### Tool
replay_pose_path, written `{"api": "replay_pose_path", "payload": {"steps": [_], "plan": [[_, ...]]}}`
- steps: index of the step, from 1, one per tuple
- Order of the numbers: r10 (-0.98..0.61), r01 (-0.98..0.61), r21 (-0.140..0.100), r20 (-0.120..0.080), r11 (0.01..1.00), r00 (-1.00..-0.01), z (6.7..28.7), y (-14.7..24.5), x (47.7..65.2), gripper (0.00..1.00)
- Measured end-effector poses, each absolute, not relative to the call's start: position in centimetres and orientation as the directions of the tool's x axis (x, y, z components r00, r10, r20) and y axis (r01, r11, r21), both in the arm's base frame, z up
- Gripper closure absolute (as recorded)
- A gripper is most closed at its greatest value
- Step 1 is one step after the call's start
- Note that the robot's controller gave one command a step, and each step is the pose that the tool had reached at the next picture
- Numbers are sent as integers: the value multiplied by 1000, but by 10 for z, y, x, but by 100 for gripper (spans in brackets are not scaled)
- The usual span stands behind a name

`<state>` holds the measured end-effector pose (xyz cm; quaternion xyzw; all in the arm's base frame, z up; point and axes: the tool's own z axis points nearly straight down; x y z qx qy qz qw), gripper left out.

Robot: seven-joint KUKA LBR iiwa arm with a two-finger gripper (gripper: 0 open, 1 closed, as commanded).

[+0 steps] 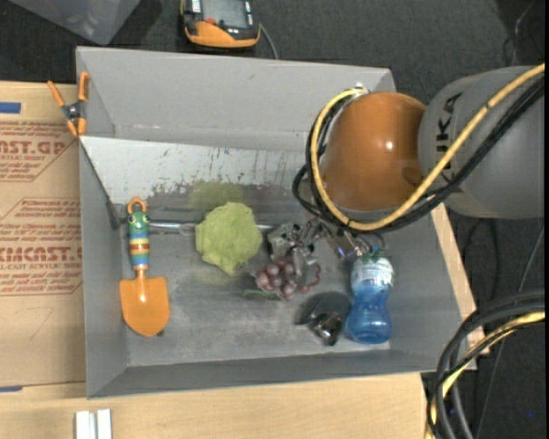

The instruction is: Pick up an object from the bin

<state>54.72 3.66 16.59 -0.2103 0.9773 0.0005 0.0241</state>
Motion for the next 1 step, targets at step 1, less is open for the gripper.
{"api": "replay_pose_path", "payload": {"steps": [1], "plan": [[-409,-409,-4,-36,913,-912,232,29,539,100]]}}
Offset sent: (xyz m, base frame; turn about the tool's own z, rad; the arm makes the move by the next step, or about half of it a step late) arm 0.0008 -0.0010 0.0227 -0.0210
